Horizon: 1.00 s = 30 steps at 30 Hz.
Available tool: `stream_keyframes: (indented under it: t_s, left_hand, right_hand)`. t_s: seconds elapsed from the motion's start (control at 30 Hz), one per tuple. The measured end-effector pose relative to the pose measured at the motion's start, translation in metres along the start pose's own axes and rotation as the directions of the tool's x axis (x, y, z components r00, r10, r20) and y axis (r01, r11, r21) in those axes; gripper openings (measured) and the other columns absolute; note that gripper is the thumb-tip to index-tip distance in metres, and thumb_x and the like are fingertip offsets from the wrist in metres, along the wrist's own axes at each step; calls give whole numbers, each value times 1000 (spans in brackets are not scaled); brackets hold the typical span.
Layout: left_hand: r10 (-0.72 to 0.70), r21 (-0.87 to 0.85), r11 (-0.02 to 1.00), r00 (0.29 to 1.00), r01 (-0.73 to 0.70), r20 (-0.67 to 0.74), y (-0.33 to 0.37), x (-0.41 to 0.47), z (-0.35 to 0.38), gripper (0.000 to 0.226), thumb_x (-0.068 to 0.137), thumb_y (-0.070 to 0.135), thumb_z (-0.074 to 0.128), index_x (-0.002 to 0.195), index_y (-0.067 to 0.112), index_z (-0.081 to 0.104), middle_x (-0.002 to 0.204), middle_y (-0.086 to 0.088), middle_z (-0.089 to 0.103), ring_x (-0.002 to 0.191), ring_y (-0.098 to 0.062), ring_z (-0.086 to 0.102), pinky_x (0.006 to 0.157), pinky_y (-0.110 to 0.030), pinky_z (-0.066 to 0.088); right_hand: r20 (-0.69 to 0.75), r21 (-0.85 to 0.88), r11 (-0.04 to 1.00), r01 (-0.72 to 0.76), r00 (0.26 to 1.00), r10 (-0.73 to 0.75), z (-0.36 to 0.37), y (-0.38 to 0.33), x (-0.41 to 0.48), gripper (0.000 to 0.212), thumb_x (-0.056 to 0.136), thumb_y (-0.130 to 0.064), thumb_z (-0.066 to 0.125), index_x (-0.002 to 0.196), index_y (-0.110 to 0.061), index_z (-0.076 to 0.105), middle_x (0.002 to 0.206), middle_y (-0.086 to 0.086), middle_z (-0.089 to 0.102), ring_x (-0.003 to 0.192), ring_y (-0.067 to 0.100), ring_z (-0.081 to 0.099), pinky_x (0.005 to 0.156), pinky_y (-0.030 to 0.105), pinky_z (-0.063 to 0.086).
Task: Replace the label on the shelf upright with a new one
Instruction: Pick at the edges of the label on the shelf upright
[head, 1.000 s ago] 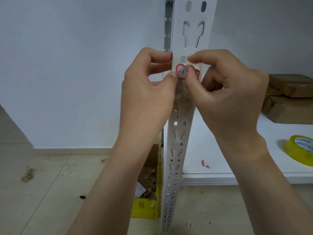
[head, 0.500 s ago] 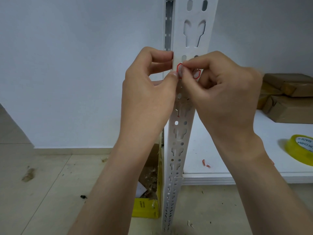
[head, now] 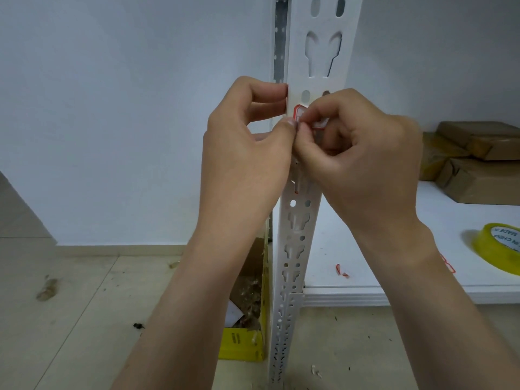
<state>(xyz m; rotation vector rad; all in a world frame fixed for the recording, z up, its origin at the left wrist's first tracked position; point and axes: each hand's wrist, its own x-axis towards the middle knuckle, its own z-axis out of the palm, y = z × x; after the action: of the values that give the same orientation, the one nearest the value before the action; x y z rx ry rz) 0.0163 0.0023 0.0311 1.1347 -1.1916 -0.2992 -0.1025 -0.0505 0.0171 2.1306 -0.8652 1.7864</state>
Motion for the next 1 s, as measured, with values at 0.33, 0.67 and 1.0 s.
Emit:
stream_keyframes:
  t_s: [0.33, 0.67, 1.0]
  left_hand:
    - [5, -3, 1000, 1000, -5, 3, 0, 0, 1, 16, 97, 16, 70, 109, 26, 66, 108, 16, 73, 88, 13, 69, 69, -23, 63]
    - [7, 11, 1000, 1000, -7, 2, 0, 0, 1, 17, 98, 17, 70, 111, 28, 66, 109, 18, 73, 89, 14, 68, 69, -22, 63]
    - [12, 9, 1000, 1000, -12, 2, -1, 0, 0, 18, 97, 15, 69, 110, 27, 66, 109, 16, 73, 90, 12, 69, 70, -24, 63]
  right_hand:
    - [-13, 53, 998, 27, 1000, -26, -4, 9, 1, 19, 100, -34, 67, 104, -23, 82, 77, -1, 78, 61, 19, 67, 57, 45, 55]
    - [38, 29, 999, -43, 998, 42, -5, 3, 6, 11, 94, -30, 69, 94, -22, 77, 57, -3, 60, 54, 24, 57, 57, 45, 52]
    - [49, 46, 999, -9, 999, 7, -5, 7, 4, 15, 96, -30, 67, 96, -22, 80, 65, -3, 68, 56, 19, 61, 56, 45, 53]
